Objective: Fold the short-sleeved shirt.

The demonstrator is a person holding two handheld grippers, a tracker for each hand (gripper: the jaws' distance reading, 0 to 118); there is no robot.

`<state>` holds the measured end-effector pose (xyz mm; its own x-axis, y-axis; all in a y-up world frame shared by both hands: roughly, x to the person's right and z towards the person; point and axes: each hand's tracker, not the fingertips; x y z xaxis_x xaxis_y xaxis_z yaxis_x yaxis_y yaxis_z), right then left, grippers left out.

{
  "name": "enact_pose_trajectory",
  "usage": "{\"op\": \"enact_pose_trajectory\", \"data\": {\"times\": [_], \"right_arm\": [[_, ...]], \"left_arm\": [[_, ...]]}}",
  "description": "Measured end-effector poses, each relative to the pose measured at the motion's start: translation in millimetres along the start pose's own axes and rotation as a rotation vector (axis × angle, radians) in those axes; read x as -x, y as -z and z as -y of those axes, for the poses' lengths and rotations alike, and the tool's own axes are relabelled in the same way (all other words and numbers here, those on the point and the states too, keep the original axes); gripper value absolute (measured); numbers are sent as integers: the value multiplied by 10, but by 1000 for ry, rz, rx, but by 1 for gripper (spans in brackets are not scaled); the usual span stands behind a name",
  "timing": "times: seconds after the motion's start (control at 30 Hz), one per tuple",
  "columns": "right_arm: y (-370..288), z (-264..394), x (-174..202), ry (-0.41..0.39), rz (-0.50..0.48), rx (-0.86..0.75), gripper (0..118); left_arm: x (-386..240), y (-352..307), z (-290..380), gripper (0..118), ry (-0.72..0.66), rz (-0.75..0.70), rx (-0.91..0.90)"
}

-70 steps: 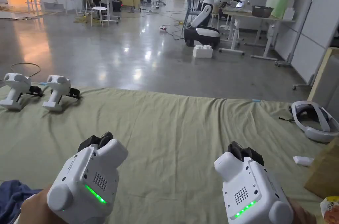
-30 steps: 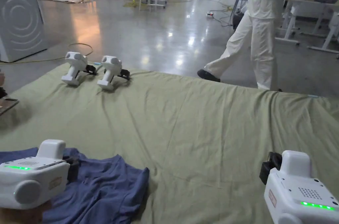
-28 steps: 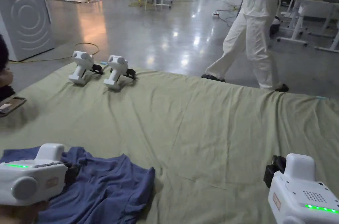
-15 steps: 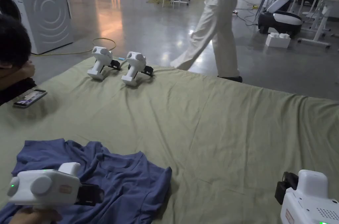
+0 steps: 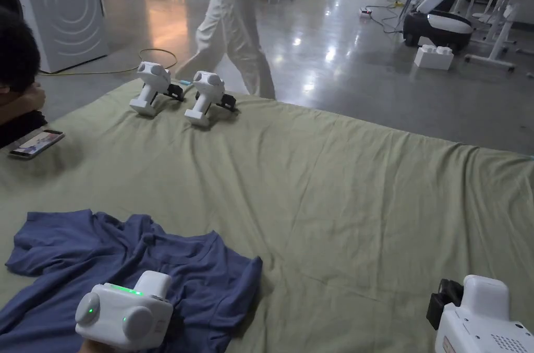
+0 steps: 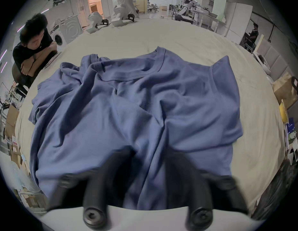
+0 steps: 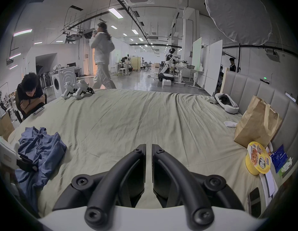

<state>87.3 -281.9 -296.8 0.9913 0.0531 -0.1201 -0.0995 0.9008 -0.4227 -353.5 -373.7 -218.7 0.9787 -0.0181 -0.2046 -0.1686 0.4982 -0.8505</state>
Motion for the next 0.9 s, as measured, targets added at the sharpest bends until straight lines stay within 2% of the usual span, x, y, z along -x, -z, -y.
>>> {"op": "enact_pose_trajectory", "data": {"times": [0.03,0.07,0.27,0.5,0.63,0.9], "right_arm": [[5,7,-3,3,0,1,9],[9,17,-5,5,-2,2,9],[2,51,-41,14,-2,10,9],[-28,42,-94,31,7,9,9],[-57,34,-110,34,10,7,9],[-114,0,-153,43,18,-5,9]], "left_arm": [[-12,-24,3,9,1,-21,-13],[-29,-44,22,9,19,-69,-24],[87,-49,1,9,-49,26,-6],[100,-47,41,9,-42,27,-33],[127,-20,9,8,-83,32,-38],[172,-281,-9,8,-191,75,-164]]}}
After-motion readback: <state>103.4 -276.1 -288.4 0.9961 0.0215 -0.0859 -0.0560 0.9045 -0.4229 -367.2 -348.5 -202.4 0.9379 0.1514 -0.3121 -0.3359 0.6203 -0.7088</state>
